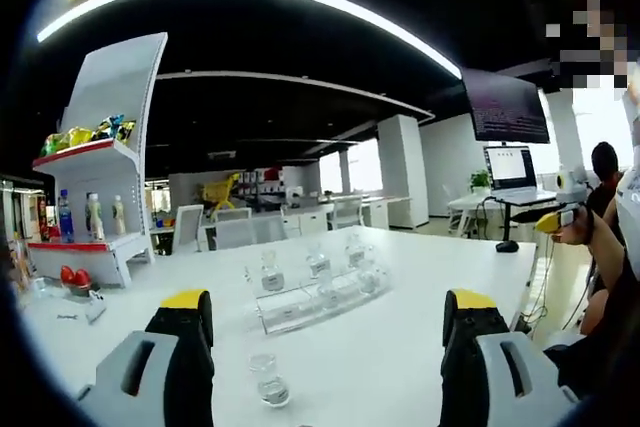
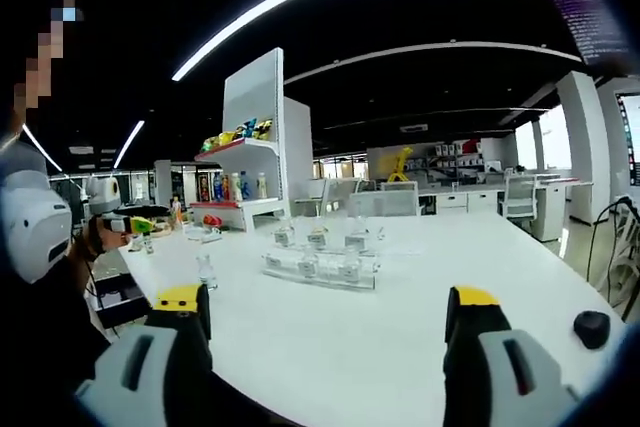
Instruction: Identify the label on the chemical reagent bottle, grasp the chemical reagent bottle, and place it in the designated position on the reagent rack
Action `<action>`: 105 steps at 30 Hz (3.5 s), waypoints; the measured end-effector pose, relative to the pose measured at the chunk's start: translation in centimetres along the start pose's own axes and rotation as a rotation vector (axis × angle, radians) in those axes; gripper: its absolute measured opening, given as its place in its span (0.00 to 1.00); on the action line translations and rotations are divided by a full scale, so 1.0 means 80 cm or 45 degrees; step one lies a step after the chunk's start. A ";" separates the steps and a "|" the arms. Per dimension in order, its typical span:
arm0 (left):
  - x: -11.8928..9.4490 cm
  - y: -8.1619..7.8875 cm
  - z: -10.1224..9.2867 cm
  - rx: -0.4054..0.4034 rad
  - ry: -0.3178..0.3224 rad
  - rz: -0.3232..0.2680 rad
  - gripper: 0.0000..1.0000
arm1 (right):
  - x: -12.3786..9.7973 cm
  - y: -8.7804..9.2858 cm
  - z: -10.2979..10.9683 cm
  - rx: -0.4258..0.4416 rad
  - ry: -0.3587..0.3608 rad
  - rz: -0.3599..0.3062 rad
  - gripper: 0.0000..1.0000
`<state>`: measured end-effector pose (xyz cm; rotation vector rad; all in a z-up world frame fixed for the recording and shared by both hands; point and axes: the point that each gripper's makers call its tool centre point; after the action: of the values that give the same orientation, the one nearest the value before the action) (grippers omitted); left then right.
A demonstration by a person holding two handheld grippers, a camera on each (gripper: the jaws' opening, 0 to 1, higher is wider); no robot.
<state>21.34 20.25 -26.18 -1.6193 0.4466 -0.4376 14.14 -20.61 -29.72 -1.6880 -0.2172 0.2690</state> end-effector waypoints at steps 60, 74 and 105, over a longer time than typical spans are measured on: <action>0.001 0.030 -0.037 -0.124 0.141 0.126 0.95 | 0.001 0.028 0.006 0.029 -0.033 0.082 0.92; -0.002 0.023 -0.014 -0.105 0.058 0.091 0.95 | 0.003 0.031 0.010 0.014 -0.041 0.098 0.92; -0.005 0.033 0.025 0.076 -0.112 0.115 0.95 | 0.009 0.032 0.019 0.013 -0.070 0.101 0.92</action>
<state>21.97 21.91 -28.99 -1.5479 0.4346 -0.3079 14.31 -19.28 -32.51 -1.6828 -0.1893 0.3753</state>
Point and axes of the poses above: the point that each gripper's makers call its tool centre point, and the gripper's own axes: x roughly forward along the fingers, z roughly to its left, y roughly out of its underside, and after that the axes turned 10 degrees about -x, right-handed
